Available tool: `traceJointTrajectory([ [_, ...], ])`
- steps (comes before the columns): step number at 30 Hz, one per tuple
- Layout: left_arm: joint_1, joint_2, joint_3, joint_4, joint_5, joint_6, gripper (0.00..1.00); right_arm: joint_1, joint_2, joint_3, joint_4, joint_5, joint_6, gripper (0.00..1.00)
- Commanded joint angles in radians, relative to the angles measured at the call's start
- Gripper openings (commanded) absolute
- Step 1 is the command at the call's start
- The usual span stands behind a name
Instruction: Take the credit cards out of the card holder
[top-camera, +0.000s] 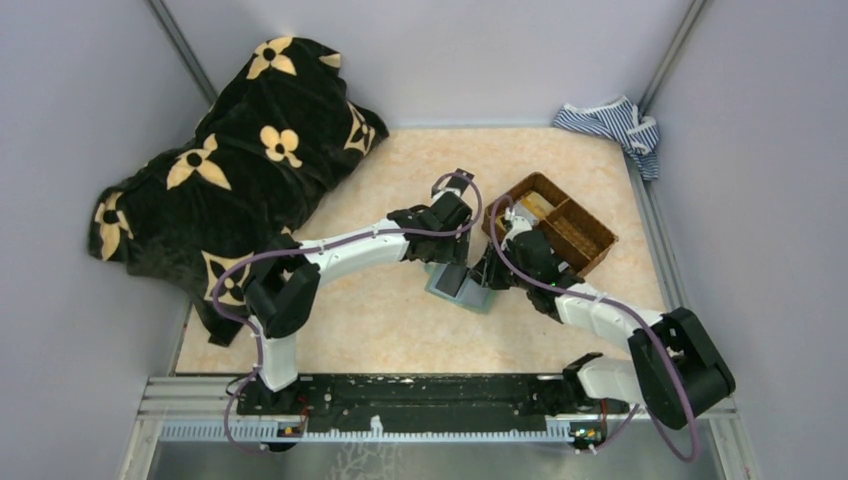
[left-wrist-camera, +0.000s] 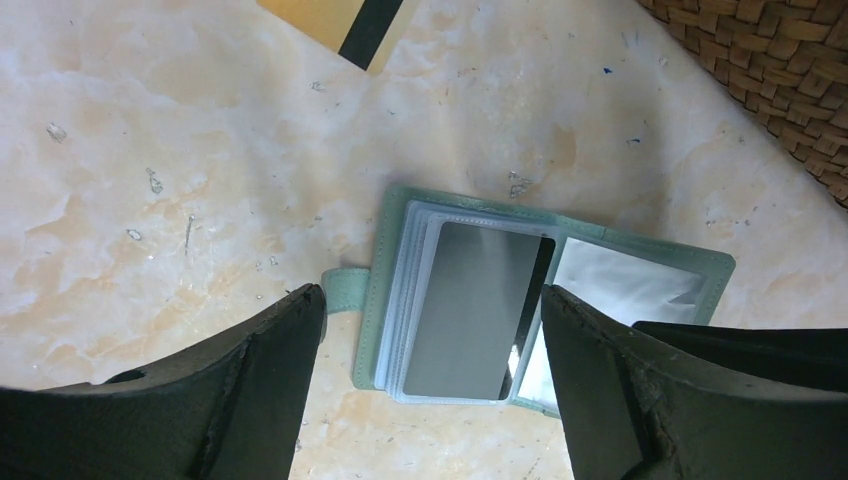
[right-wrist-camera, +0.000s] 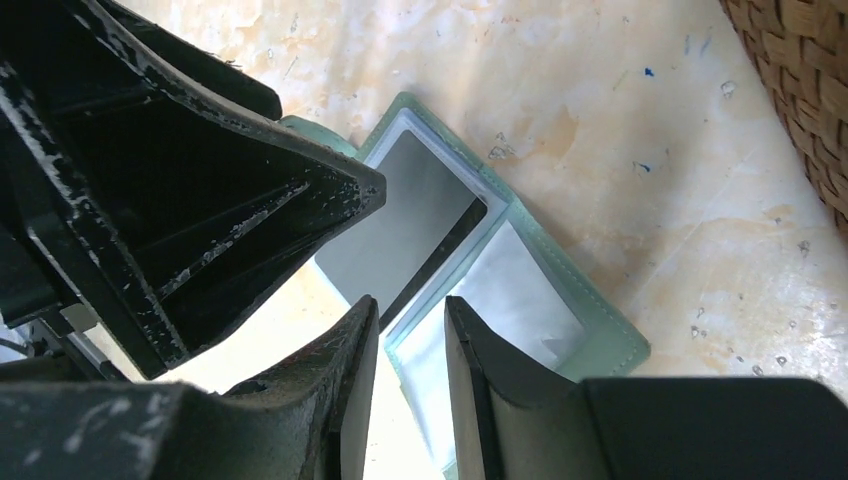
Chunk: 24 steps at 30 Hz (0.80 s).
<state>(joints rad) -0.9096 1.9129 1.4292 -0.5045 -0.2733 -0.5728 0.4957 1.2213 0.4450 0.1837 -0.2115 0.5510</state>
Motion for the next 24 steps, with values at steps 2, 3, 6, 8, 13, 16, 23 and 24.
traceJointTrajectory([
  [2, -0.033, 0.001, 0.044, -0.014, -0.02, 0.044, 0.86, 0.007, -0.066, -0.011, -0.024, 0.039, -0.004, 0.3],
  [3, -0.043, 0.006, 0.048, -0.013, -0.022, 0.05, 0.86, 0.006, -0.082, -0.017, -0.027, 0.047, 0.001, 0.29],
  [6, -0.069, 0.024, 0.065, -0.014, -0.029, 0.066, 0.86, 0.007, -0.125, -0.037, -0.032, 0.052, 0.007, 0.28],
  [8, -0.08, 0.038, 0.078, -0.013, -0.02, 0.077, 0.86, 0.007, -0.159, -0.051, -0.048, 0.05, 0.002, 0.28],
  [13, -0.098, 0.076, 0.098, 0.003, -0.011, 0.141, 0.87, 0.007, -0.247, -0.078, -0.104, 0.065, -0.006, 0.27],
  [16, -0.102, 0.094, 0.097, 0.004, -0.022, 0.171, 0.91, 0.007, -0.281, -0.088, -0.127, 0.071, -0.007, 0.27],
  [23, -0.115, 0.126, 0.09, -0.021, -0.107, 0.201, 0.96, 0.007, -0.302, -0.109, -0.129, 0.074, 0.004, 0.27],
  [24, -0.115, 0.133, 0.089, -0.022, -0.106, 0.203, 0.96, 0.007, -0.302, -0.11, -0.127, 0.073, 0.004, 0.27],
])
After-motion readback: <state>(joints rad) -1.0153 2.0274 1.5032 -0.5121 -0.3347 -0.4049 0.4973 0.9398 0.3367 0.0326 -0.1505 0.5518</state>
